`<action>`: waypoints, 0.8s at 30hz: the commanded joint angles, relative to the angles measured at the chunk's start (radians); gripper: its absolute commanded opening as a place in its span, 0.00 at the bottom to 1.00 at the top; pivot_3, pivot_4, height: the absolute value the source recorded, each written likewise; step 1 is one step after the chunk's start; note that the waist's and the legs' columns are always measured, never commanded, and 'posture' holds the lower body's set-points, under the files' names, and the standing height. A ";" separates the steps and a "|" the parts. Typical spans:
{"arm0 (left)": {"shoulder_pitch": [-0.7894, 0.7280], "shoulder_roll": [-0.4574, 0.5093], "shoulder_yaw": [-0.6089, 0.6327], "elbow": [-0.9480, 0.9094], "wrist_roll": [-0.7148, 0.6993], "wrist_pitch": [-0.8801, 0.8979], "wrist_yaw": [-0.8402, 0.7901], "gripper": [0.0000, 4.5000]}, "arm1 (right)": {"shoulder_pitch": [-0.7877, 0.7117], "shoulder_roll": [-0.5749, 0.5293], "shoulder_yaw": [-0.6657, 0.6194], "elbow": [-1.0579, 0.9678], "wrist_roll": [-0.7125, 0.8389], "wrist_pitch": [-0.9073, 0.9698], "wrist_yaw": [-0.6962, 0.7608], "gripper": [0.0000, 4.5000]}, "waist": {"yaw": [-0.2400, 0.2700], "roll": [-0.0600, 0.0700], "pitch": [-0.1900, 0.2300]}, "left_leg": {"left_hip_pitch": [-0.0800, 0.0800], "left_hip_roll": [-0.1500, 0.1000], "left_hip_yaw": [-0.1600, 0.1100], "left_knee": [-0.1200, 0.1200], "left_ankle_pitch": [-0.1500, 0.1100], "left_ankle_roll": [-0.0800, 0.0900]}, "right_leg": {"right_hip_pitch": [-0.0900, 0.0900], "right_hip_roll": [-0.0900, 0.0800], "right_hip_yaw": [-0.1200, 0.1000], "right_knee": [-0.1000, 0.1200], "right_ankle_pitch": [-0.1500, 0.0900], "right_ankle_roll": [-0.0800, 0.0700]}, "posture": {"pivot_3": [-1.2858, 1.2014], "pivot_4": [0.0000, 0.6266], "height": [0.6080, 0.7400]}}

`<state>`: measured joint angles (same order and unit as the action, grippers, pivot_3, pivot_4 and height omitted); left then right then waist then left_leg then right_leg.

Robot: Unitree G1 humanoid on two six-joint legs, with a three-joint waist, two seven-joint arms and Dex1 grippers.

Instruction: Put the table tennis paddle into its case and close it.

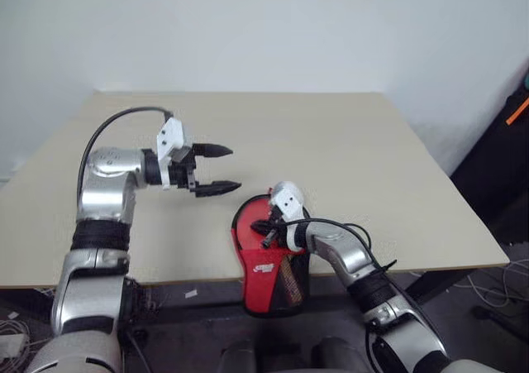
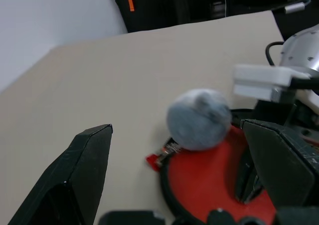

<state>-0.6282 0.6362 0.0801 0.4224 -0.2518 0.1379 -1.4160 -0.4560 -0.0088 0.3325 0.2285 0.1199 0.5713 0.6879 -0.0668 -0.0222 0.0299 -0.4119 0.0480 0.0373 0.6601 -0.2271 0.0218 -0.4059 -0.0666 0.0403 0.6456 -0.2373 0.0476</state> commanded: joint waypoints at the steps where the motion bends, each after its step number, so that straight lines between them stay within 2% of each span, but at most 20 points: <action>1: 0.100 -0.026 0.037 -0.148 -0.070 0.064 0.087 0.87 | 0.067 -0.077 0.004 -0.152 0.037 0.138 0.029 0.35 | 0.000 0.000 0.000 | 0.000 0.000 0.000 0.000 0.000 0.000 | 0.000 0.000 0.000 0.000 0.000 0.000 | 0.52 0.00 1.00; 3: 0.173 -0.052 0.036 -0.200 -0.088 0.082 0.131 0.74 | 0.088 -0.123 -0.015 -0.261 0.070 0.204 0.039 0.48 | 0.001 0.000 0.000 | 0.000 0.000 0.000 0.001 0.000 0.000 | 0.000 -0.001 0.000 0.000 0.000 0.000 | 0.52 0.00 1.00; 7: 0.258 -0.107 0.015 -0.238 -0.096 0.094 0.204 0.41 | 0.090 -0.215 -0.078 -0.420 0.135 0.310 0.048 0.82 | 0.000 0.000 0.000 | 0.000 0.000 0.001 0.000 0.000 0.000 | -0.001 0.000 0.000 0.000 0.000 0.000 | 0.52 0.00 1.00; 9: 0.275 -0.135 0.001 -0.228 -0.093 0.087 0.230 0.29 | 0.075 -0.261 -0.120 -0.471 0.169 0.354 0.052 0.93 | 0.000 0.000 0.001 | 0.000 0.000 0.001 0.000 0.000 0.000 | -0.001 0.000 0.000 0.000 0.000 0.000 | 0.52 0.00 1.00; 10: 0.278 -0.147 -0.007 -0.218 -0.089 0.082 0.238 0.19 | 0.063 -0.286 -0.141 -0.490 0.185 0.373 0.058 1.00 | 0.001 0.000 0.001 | 0.000 0.000 0.002 0.001 0.000 0.000 | -0.001 -0.001 0.000 0.000 0.000 0.000 | 0.52 0.00 1.00; 12: 0.274 -0.169 -0.029 -0.179 -0.074 0.066 0.249 0.05 | 0.031 -0.338 -0.182 -0.506 0.211 0.398 0.070 1.00 | 0.001 0.000 0.001 | 0.000 0.000 0.002 0.001 0.000 0.000 | -0.001 -0.001 0.000 -0.001 -0.001 0.001 | 0.52 0.00 1.00; 13: 0.266 -0.181 -0.043 -0.152 -0.060 0.049 0.257 0.01 | 0.009 -0.365 -0.197 -0.497 0.211 0.391 0.071 1.00 | 0.000 0.001 0.001 | 0.000 0.000 0.002 0.001 0.000 0.000 | -0.001 0.000 0.000 -0.001 -0.002 0.002 | 0.52 0.00 1.00; 17: 0.225 -0.211 -0.087 -0.068 -0.015 -0.003 0.289 0.01 | -0.066 -0.402 -0.227 -0.420 0.213 0.363 0.062 1.00 | 0.000 0.000 0.001 | 0.000 0.000 0.002 0.000 0.000 0.000 | -0.001 0.000 0.000 -0.001 -0.002 0.003 | 0.52 0.00 1.00; 24: 0.154 -0.239 -0.142 0.073 0.034 -0.045 0.291 0.01 | -0.144 -0.356 -0.203 -0.282 0.190 0.284 0.031 1.00 | 0.000 0.001 0.001 | -0.001 -0.001 0.002 0.000 0.000 0.000 | -0.001 0.000 0.001 -0.001 -0.002 0.002 | 0.52 0.00 1.00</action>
<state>-0.4426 0.4048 -0.0562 0.4915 -0.2262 0.1182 -1.1232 -0.5621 -0.3737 0.1338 -0.0575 0.3119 0.8899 0.7275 -0.0668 -0.0217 0.0307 -0.4127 0.0468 0.0393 0.6602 -0.2269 0.0222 -0.4074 -0.0666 0.0416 0.6444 -0.2390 0.0499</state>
